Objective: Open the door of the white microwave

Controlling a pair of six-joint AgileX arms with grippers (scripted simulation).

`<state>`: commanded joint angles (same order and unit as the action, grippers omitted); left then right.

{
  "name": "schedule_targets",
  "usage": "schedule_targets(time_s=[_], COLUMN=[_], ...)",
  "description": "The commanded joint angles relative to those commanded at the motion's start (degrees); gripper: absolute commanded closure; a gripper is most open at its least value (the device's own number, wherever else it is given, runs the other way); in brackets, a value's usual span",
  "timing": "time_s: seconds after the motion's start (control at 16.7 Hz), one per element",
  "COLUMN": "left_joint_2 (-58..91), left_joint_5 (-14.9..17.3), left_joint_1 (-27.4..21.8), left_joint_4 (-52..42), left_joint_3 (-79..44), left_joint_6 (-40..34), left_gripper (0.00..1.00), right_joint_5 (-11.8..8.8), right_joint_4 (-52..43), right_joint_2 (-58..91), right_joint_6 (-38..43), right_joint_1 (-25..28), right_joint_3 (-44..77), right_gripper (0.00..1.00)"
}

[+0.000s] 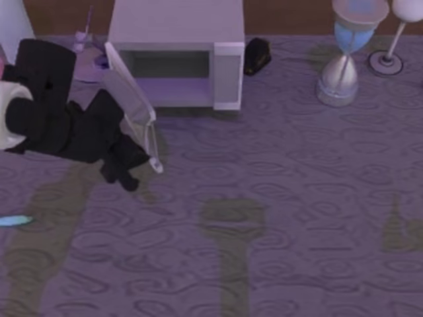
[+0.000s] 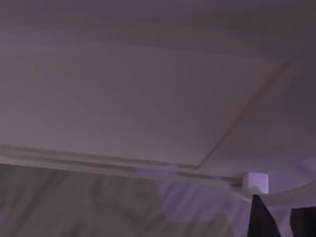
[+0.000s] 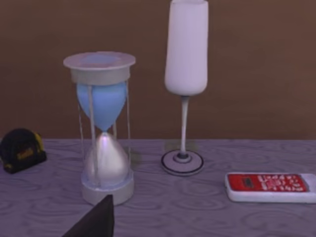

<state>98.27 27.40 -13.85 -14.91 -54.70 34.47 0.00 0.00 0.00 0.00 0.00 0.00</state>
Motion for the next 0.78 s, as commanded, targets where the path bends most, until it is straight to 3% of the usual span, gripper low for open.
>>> schedule_targets(time_s=[0.78], left_joint_2=[0.4], left_joint_5=[2.7], left_joint_1=[2.1], left_joint_4=[-3.0], left_joint_3=[-0.9], left_joint_6=[5.2], left_gripper=[1.00], right_joint_5=[0.0], right_joint_4=[0.0], right_joint_2=[0.0], right_joint_6=[0.0], right_joint_1=[0.0], right_joint_3=[0.0], right_gripper=[0.00])
